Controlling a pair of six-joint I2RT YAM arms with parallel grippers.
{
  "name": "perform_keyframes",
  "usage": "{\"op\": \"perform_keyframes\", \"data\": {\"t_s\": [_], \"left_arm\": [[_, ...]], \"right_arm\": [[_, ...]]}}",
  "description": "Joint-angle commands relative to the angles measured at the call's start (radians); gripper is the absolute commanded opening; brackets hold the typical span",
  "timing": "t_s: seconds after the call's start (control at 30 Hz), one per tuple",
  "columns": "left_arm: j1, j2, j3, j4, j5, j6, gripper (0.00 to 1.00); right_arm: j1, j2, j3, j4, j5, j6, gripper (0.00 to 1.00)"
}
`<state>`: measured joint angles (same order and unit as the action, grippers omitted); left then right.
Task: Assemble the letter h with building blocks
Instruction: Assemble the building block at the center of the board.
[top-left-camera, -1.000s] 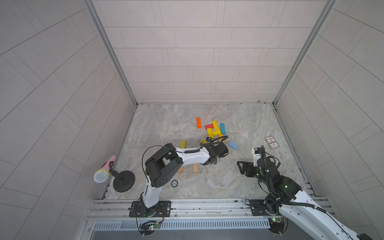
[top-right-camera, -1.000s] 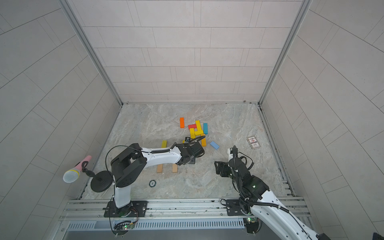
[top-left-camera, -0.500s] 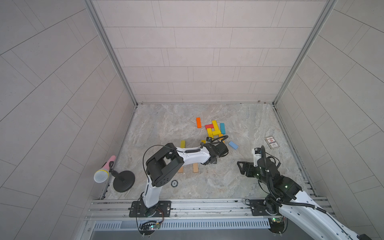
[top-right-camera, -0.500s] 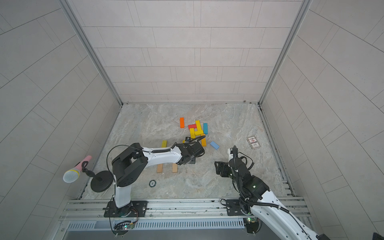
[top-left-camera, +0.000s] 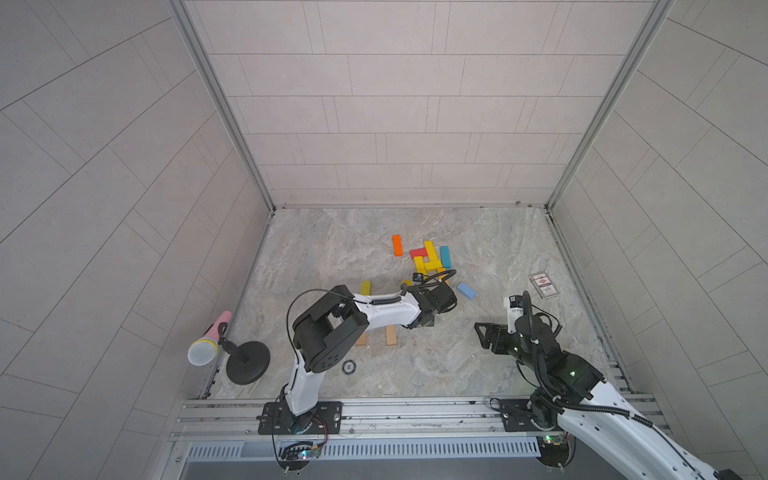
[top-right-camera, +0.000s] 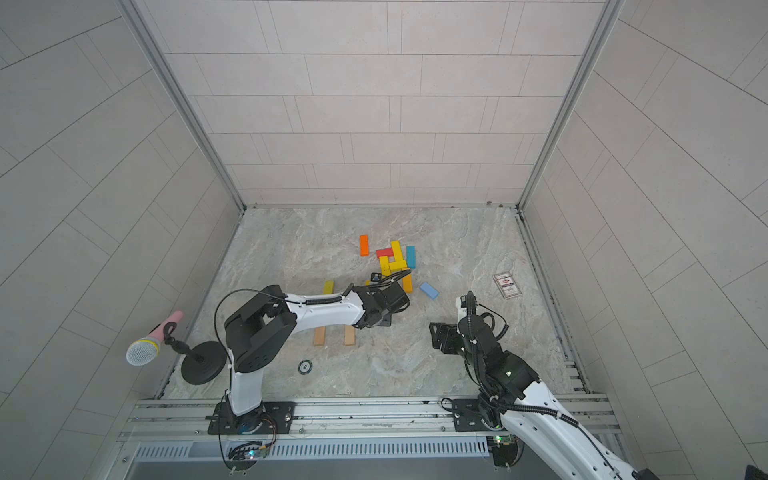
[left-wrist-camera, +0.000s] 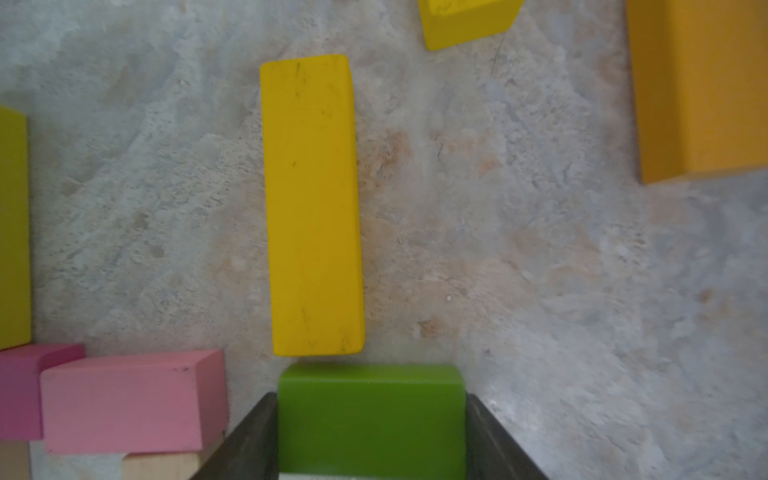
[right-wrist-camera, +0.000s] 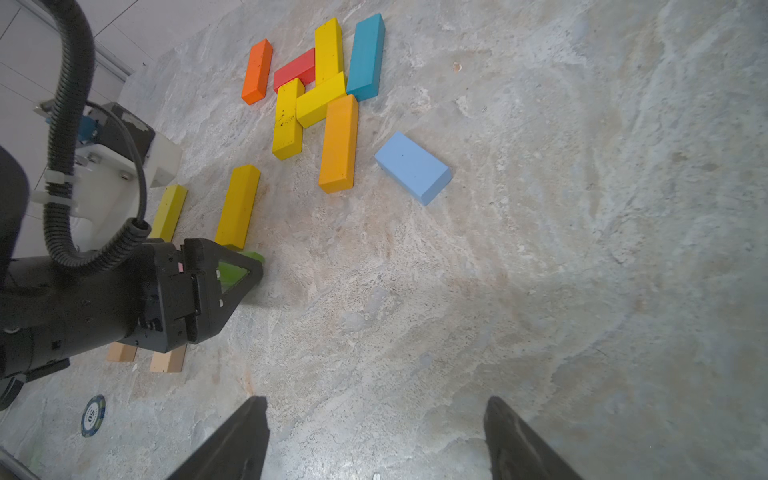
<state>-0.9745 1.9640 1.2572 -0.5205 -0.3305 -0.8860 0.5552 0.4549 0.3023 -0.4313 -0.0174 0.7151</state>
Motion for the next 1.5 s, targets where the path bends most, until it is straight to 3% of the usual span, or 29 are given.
{"op": "perform_keyframes", "data": {"t_s": [0.0,0.5,0.8,1.47], "left_arm": [[0.007,0.014,0.008,-0.01,-0.024,-0.013,0.54],[0.021,0.022,0.001,0.007,-0.023,-0.004,0.59],[0.022,0.018,-0.001,0.01,-0.029,0.0,0.7],[0.035,-0.019,0.049,-0.015,-0.053,0.029,0.78]], "right_arm": [[-0.004,-0.009,-0.014,-0.014,0.005,0.003,0.83],[-0.009,-0.009,-0.017,-0.017,0.002,0.003,0.83],[-0.009,-0.009,-0.016,-0.015,-0.001,0.003,0.83],[-0.013,-0.013,-0.017,-0.015,-0.001,0.007,0.88]]}}
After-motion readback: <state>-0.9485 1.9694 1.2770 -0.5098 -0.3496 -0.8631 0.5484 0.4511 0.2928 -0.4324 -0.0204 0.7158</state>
